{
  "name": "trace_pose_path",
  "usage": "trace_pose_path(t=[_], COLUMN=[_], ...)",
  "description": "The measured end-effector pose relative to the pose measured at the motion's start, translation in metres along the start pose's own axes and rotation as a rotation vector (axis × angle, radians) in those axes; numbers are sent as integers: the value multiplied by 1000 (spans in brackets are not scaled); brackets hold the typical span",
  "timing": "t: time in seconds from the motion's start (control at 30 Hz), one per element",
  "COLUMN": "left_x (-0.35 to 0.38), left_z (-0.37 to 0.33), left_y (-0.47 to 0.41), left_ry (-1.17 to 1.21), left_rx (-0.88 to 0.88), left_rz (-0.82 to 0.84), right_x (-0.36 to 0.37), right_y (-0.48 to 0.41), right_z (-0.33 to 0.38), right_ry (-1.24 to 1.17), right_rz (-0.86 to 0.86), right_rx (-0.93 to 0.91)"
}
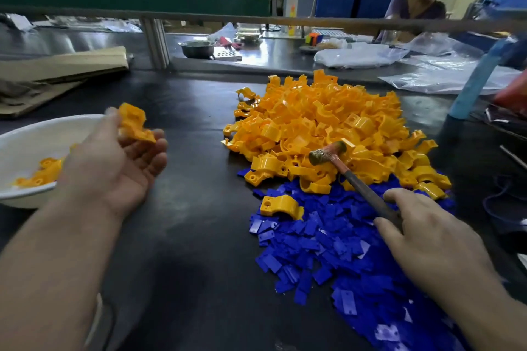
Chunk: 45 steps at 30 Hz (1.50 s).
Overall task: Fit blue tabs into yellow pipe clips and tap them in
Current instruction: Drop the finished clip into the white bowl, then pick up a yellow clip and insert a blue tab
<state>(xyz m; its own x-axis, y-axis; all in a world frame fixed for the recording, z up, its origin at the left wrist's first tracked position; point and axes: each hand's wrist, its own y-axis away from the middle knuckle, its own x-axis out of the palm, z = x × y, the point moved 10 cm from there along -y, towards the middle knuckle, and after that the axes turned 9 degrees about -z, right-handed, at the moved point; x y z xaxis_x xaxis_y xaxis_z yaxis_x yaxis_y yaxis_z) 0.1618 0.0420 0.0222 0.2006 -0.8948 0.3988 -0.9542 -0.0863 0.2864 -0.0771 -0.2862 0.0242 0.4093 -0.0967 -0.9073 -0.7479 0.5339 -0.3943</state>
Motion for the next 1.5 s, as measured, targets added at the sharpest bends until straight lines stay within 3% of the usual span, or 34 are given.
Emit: trace_pose_path(t=[0.17,0.3,0.4,0.5,0.57,0.63,0.7,0.93,1.2,1.4,1.5], left_x=[-14,-1,38,88,108,114,113,105,102,91,90], left_z=[-21,-3,33,73,100,112,118,101,85,94,97], left_y=[-56,-34,16,66,86,88,85,79,90,86,88], left_ry=[304,184,-251,-936,-1359,-1571,-1638,-1424,-658,-446,-396], left_rx=[-50,-34,104,488,736,850,872,732,303,188,178], left_rz=[5,48,185,422,516,508,511,464,562,509,517], right_x=[0,-2,-13,-18,-5,10,20,20,14,4,8], right_y=[1,1,5,15,25,33,35,30,20,14,12], right_z=[0,6,22,48,64,71,76,85,74,62,52], right_ry=[16,59,38,-15,11,26,30,-44,-227,-541,-824], right_rz=[1,12,-51,-36,68,161,203,111,-24,-63,43], right_rx=[-6,-29,-99,-192,-250,-283,-312,-390,-308,-176,5])
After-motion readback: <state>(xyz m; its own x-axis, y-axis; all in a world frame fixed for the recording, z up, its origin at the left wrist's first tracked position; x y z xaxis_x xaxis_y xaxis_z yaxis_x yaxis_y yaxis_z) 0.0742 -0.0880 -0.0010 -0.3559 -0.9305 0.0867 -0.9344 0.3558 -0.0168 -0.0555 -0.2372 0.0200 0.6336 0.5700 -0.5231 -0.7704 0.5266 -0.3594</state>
